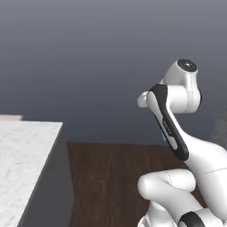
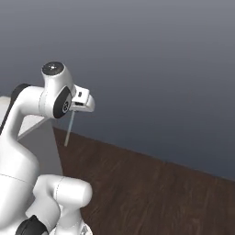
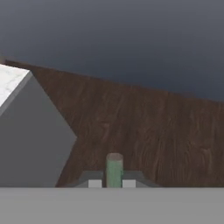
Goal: Take a straw from the drawer in front and place it inside the glass cup on the dining counter.
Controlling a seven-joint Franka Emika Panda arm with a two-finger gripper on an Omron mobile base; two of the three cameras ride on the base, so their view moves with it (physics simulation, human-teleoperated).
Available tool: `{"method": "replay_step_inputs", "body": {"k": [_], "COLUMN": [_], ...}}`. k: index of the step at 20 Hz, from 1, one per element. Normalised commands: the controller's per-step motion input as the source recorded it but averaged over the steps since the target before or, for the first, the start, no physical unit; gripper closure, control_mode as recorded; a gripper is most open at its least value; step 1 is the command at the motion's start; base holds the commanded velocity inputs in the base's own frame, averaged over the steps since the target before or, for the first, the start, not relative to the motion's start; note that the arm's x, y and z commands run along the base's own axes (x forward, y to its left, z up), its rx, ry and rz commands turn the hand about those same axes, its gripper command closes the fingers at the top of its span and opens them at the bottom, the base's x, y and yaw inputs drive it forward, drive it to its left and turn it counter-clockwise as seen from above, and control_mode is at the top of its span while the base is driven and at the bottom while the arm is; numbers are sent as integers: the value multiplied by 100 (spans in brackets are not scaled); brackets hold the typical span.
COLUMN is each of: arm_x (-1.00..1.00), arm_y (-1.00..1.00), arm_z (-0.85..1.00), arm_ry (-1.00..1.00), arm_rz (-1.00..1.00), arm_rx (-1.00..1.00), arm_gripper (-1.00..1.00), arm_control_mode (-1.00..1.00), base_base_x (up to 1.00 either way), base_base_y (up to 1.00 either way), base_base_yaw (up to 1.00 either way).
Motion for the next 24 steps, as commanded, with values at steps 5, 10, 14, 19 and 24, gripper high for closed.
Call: {"method": "replay_step_inputs", "body": {"k": [5, 10, 14, 19, 24], "arm_x": [0, 0, 0, 0, 0], "arm_y": [0, 0, 0, 0, 0], "arm_z": [0, 0, 0, 0, 0], "arm_ry": [0, 0, 0, 0, 0], "arm_rz": [0, 0, 0, 0, 0], "arm_rx": [0, 0, 0, 0, 0], "arm_gripper": [100, 100, 100, 100, 100], "arm_control_mode": [100, 100, 100, 100, 100], "base_base_x": [100, 100, 100, 100, 100], "base_base_y": [-18, -13, -12, -22, -38], "base_base_yaw": [39, 51, 58, 58, 55]}}
